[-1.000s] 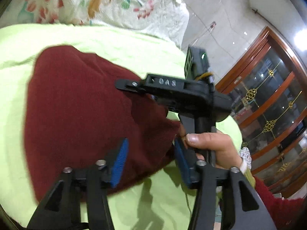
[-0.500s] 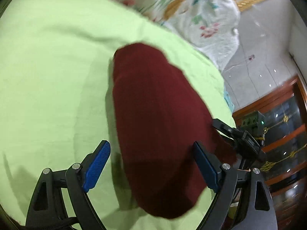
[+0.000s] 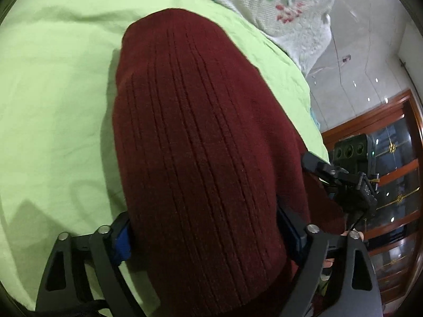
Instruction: Fold large clothes
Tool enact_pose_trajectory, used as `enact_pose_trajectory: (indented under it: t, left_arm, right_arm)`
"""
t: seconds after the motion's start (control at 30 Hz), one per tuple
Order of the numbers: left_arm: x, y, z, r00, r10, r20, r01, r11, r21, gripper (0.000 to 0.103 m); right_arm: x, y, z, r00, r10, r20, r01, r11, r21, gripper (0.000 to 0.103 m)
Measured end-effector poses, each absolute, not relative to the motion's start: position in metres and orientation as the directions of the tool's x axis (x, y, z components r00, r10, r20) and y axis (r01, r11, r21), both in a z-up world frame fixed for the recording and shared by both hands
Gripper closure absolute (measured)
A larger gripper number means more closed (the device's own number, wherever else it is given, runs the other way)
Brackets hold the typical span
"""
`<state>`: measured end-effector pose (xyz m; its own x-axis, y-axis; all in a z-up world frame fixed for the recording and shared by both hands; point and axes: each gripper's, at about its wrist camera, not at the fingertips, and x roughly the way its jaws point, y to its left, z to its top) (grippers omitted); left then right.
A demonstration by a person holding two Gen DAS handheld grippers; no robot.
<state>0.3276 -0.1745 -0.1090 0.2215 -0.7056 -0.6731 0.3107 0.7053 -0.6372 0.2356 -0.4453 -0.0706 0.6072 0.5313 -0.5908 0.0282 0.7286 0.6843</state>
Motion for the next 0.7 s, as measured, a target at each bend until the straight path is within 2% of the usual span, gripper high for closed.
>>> enact_pose_trajectory:
  t: [0.03,0.1,0.13,0.2,0.3,0.43,0.7]
  left_arm:
    - [0.325,-0.175,-0.107,0.231,-0.703,-0.673,0.320,0.708,-0.630,0.022]
    - [0.322,-0.175,-0.102,0.251,-0.700,-0.669,0.331,0.711,-0.620,0.030]
    - [0.319,-0.174,-0.099,0.259,-0.700,-0.665,0.334,0.711,-0.618,0.032]
    - [0.312,-0.168,-0.090,0.279,-0.705,-0.652,0.335,0.708,-0.622,0.038]
    - [0.295,-0.152,-0.075,0.309,-0.708,-0.635,0.352,0.705,-0.615,0.041]
    - [0.266,-0.103,-0.049,0.372,-0.697,-0.613,0.362,0.717,-0.596,0.042]
    - [0.239,0.012,-0.029,0.483,-0.582,-0.654,0.284,0.811,-0.512,0.042]
  right_arm:
    - [0.237,-0.443,-0.072,0.590,0.533,-0.606,0.031,0.736,0.677,0.046]
    - [0.235,-0.443,-0.076,0.574,0.578,-0.581,0.026,0.696,0.718,0.064]
    - [0.233,-0.442,-0.075,0.578,0.585,-0.569,0.025,0.685,0.728,0.067]
    - [0.227,-0.435,-0.068,0.593,0.566,-0.572,0.014,0.703,0.711,0.069]
    - [0.220,-0.418,-0.053,0.600,0.564,-0.567,-0.012,0.715,0.699,0.071]
    - [0.219,-0.375,-0.040,0.577,0.611,-0.542,-0.089,0.707,0.702,0.071]
    - [0.259,-0.256,-0.044,0.483,0.725,-0.491,-0.235,0.648,0.725,0.072]
